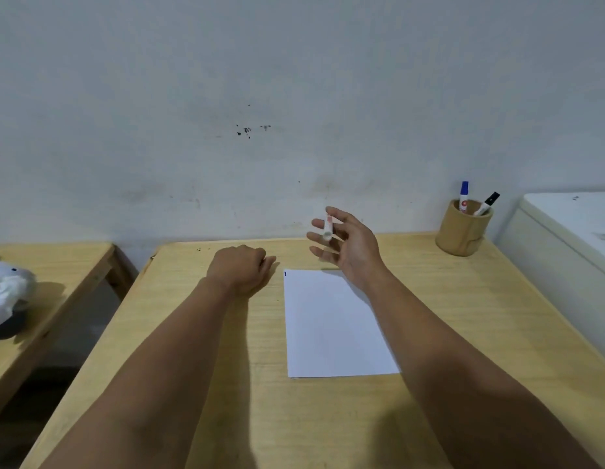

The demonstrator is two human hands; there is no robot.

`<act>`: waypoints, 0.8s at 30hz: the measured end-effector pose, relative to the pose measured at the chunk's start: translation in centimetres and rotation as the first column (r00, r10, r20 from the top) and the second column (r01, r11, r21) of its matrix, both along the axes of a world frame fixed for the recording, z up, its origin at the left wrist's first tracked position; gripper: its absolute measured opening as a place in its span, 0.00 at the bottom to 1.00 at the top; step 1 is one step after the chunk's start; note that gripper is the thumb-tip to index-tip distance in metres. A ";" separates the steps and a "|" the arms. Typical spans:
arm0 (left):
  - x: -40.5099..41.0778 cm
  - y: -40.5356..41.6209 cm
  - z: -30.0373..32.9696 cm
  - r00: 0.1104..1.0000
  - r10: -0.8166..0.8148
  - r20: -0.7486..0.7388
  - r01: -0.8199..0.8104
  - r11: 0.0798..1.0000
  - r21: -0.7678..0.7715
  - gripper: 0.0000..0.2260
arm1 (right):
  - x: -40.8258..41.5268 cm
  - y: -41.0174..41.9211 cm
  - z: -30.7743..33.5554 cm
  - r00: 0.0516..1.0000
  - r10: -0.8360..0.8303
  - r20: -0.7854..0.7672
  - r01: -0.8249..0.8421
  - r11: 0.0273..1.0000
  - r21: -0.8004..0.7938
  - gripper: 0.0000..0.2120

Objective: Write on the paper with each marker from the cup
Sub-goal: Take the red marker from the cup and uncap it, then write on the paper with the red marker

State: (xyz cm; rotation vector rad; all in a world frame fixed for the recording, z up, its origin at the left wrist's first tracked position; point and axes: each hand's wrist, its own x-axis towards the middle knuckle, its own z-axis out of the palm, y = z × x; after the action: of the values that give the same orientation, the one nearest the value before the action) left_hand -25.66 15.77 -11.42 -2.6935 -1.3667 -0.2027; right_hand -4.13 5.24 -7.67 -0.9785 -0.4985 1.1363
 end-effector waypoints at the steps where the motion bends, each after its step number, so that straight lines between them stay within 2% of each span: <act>1: 0.0 -0.1 -0.1 1.000 -0.004 0.006 0.004 1.000 0.012 0.20 | 0.2 -0.2 -0.1 0.999 -0.001 -0.041 0.002 1.000 0.012 0.15; 5: -0.2 -0.2 0.2 0.995 0.090 0.052 -0.088 0.996 -0.027 0.21 | 0.5 -1.1 -0.9 0.994 -0.084 0.075 0.085 0.996 -0.007 0.05; 7: -0.7 -0.8 0.4 0.973 0.127 0.194 -0.127 0.992 -0.014 0.23 | 0.2 -1.4 -1.2 0.973 -0.155 0.173 0.168 0.984 -0.064 0.10; 9: -1.3 -2.1 0.6 0.929 0.064 0.363 -0.075 0.997 0.016 0.24 | -0.1 -1.7 -1.3 0.949 -0.180 0.258 0.212 0.972 -0.104 0.13; 12: -2.4 -5.9 0.6 0.859 -0.119 0.498 0.114 0.993 0.040 0.26 | -0.9 -2.1 -2.0 0.926 -0.142 0.350 0.193 0.974 -0.115 0.05; 13: -2.8 -7.2 0.6 0.857 -0.155 0.492 0.170 0.985 0.016 0.28 | -1.4 -2.2 -2.1 0.915 -0.118 0.385 0.176 0.977 -0.120 0.05; 15: -3.8 -9.3 0.3 0.909 -0.151 0.388 0.215 0.968 -0.127 0.38 | -2.3 -2.2 -2.3 0.889 -0.086 0.449 0.157 0.980 -0.122 0.08; 17: -4.5 -10.6 -0.2 0.956 -0.088 0.279 0.171 0.942 -0.290 0.51 | -3.3 -1.9 -2.4 0.868 -0.076 0.491 0.155 0.980 -0.123 0.15; 19: -4.8 -11.3 -0.7 0.975 -0.077 0.211 0.146 0.931 -0.336 0.58 | -4.0 -1.4 -2.5 0.860 -0.069 0.506 0.150 0.981 -0.122 0.13; 22: -4.8 -11.5 -1.5 0.986 -0.115 0.121 0.147 0.942 -0.302 0.59 | -4.9 -0.7 -2.7 0.846 -0.037 0.531 0.127 0.983 -0.135 0.11; 24: -4.9 -11.4 -1.6 0.988 -0.118 0.103 0.143 0.947 -0.288 0.58 | -5.5 -0.2 -3.1 0.817 -0.057 0.574 0.154 0.981 -0.122 0.17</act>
State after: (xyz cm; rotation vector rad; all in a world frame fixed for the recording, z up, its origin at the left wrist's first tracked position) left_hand -30.54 4.40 -13.06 -3.0593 -1.3364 -0.1344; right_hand -9.60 5.05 -10.73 -1.4857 -0.8268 0.7748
